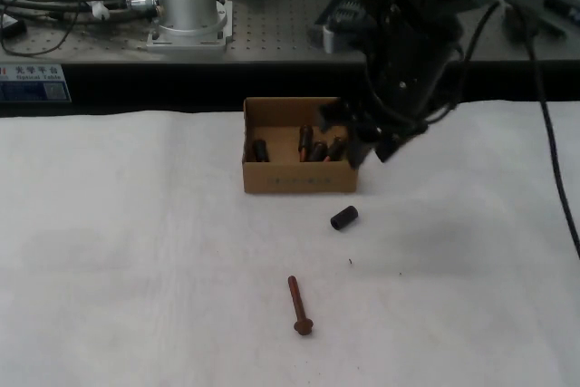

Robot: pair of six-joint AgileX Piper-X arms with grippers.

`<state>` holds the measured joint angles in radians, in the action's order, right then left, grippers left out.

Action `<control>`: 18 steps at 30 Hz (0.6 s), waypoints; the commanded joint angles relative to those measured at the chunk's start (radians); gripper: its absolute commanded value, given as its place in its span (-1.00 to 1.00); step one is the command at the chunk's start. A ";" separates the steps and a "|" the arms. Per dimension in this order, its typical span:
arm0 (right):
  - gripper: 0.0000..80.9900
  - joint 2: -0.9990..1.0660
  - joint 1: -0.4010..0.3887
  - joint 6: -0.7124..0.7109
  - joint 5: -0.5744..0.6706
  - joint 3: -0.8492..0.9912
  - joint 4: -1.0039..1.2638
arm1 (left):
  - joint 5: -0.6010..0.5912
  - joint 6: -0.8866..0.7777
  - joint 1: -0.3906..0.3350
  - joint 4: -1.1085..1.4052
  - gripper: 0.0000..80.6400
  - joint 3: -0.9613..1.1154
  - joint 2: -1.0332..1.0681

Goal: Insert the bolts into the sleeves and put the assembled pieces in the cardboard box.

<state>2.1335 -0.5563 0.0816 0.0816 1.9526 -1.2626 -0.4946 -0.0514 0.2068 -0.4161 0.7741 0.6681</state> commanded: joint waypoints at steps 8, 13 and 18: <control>-0.38 -0.412 -0.039 0.005 -0.012 -0.513 0.065 | -0.035 0.006 -0.051 0.006 -0.14 0.003 -0.001; -0.38 -0.638 -0.084 0.084 0.003 -0.768 0.146 | -0.035 0.006 -0.094 0.006 -0.14 0.003 -0.001; -0.38 -0.810 -0.115 0.201 0.003 -0.910 0.212 | -0.033 0.006 -0.102 0.006 -0.14 0.003 -0.001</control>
<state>1.4107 -0.6590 0.2065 0.0733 1.1070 -1.1024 -0.5184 -0.0514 0.1102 -0.4184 0.7741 0.6681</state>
